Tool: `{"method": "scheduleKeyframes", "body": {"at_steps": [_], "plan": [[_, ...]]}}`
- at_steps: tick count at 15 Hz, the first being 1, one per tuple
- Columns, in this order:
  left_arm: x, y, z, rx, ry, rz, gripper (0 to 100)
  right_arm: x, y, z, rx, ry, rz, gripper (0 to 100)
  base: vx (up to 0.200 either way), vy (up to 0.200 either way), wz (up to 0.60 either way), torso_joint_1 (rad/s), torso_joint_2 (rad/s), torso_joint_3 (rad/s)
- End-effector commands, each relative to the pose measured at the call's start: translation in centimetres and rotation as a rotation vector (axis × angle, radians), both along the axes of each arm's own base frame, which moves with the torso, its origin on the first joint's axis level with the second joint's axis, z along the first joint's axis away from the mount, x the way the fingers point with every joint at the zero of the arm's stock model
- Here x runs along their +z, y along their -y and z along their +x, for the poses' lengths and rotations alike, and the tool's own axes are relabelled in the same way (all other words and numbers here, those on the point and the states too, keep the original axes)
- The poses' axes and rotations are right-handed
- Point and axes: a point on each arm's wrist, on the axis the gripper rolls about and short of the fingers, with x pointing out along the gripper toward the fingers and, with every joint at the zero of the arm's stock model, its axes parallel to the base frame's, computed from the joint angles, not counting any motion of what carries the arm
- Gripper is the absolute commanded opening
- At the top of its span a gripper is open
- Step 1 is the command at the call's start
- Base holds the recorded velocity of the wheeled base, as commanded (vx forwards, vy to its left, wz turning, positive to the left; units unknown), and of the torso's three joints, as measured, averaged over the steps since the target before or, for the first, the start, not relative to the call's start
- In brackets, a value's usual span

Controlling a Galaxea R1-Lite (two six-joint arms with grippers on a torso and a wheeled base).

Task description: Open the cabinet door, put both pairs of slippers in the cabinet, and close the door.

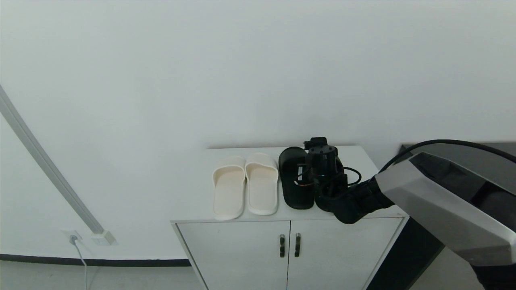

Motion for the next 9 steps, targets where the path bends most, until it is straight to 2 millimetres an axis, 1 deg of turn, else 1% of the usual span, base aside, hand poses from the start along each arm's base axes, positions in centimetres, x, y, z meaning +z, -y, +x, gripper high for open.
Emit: {"method": "scheduleKeyframes", "body": {"at_steps": [1, 5, 6, 8, 9], "plan": [[0.0, 0.0, 0.0, 0.001, -0.001, -0.001, 0, 0.9, 0.1, -0.2, -0.005, 0.015, 0.009, 0, 0.0, 0.0, 0.0, 0.0, 0.0, 0.0], [0.0, 0.0, 0.0, 0.004, -0.002, -0.005, 0, 3.5, 1.0, -1.9, 0.001, 0.035, 0.002, 0, 0.0, 0.0, 0.0, 0.0, 0.0, 0.0], [0.0, 0.0, 0.0, 0.004, -0.002, -0.007, 0, 4.8, 1.6, -3.2, 0.018, 0.037, -0.005, 0, 0.0, 0.0, 0.0, 0.0, 0.0, 0.0], [0.0, 0.0, 0.0, 0.004, -0.002, -0.005, 0, 6.8, 2.2, -6.5, 0.089, 0.032, 0.0, 0, 0.0, 0.0, 0.0, 0.0, 0.0, 0.0], [0.0, 0.0, 0.0, 0.004, -0.002, -0.004, 0, 7.3, 2.5, -7.7, 0.121, 0.028, 0.001, 0, 0.0, 0.0, 0.0, 0.0, 0.0, 0.0]]}}
